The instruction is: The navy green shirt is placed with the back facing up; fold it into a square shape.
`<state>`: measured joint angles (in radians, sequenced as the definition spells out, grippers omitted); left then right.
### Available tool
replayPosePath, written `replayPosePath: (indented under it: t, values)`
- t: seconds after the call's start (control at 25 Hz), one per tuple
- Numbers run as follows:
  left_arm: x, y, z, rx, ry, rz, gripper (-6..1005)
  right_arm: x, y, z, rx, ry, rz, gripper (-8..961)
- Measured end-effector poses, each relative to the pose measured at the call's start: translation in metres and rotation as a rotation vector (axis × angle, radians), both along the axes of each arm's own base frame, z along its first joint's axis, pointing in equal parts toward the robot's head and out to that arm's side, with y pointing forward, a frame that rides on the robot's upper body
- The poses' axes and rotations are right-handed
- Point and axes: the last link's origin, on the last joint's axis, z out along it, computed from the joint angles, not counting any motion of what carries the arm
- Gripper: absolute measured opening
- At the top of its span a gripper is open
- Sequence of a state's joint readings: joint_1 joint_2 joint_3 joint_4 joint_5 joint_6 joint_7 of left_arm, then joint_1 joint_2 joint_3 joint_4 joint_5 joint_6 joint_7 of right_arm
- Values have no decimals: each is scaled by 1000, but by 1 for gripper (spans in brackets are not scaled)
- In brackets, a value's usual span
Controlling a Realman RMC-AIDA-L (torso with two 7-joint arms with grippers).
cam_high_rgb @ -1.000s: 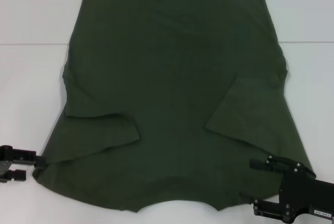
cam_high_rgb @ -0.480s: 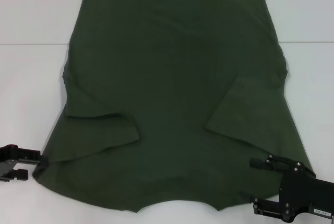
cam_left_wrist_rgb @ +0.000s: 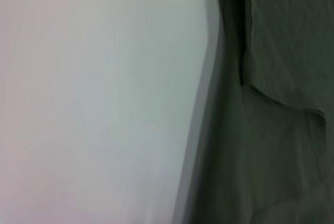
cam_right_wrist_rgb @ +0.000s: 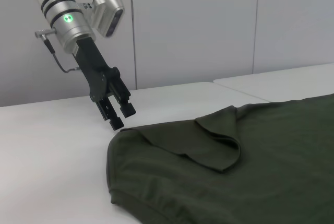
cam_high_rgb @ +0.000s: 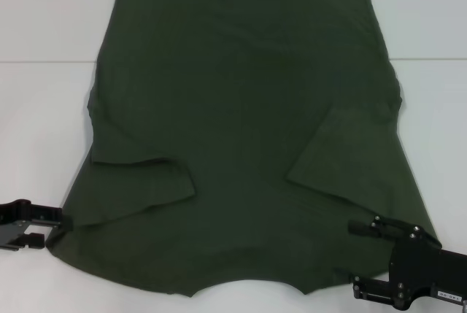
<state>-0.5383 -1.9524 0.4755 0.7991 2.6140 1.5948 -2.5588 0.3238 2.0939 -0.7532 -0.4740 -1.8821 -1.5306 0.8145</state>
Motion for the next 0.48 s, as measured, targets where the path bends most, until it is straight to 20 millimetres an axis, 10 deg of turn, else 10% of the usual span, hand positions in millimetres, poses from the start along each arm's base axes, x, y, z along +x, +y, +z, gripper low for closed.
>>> replayPosePath:
  t: [0.48]
  values:
    - [-1, 0, -1, 1, 7, 3, 719, -1, 0, 0, -2, 4, 2, 788]
